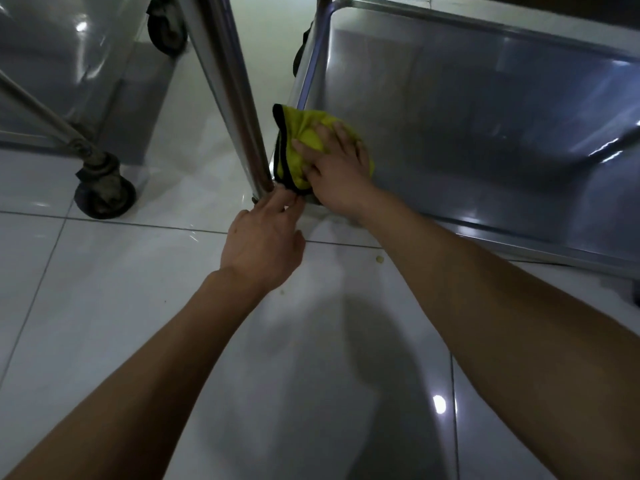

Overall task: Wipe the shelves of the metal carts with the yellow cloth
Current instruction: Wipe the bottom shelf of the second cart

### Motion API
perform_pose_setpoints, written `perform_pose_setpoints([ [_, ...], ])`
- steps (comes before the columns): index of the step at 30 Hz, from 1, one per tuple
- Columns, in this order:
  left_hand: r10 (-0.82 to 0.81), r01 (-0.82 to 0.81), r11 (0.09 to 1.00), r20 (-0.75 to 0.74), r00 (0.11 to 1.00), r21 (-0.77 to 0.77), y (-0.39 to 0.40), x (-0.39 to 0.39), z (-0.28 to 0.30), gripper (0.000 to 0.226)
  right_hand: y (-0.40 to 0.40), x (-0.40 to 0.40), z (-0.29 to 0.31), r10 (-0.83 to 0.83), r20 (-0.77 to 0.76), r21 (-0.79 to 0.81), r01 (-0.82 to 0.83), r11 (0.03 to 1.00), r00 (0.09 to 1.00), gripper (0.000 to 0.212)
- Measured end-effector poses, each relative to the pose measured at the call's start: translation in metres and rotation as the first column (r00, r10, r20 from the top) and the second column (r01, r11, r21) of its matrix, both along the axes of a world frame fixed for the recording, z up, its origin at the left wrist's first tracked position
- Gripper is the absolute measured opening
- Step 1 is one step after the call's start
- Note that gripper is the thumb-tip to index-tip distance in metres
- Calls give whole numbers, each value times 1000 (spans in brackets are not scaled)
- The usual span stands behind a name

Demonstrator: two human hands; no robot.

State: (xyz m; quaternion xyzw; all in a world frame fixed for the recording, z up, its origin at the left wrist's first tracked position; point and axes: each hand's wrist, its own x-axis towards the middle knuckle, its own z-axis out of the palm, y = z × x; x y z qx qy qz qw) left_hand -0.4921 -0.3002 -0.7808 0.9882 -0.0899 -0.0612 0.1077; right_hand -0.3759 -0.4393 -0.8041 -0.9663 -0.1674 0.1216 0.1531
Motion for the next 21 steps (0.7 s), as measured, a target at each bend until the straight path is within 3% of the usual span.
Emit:
perform_pose_setpoints([
  [4,-4,4,1000,-1,1000,-3,-3,0,3,53,-15,-7,5,17,18,30,-18,999,1000,45],
  [11,28,-25,995,-34,999,92,-15,10,15,47,-77,-44,4,-154,38,75,151,986,987,48],
  [15,-133,132,991,49,990,35,-77,7,19,45,-141,-56,0,-226,50,74,222,972,973,48],
  [21,-283,284,959,16,959,-6,-177,13,11,47,-228,-79,-1,-318,65,89,312,946,946,47],
])
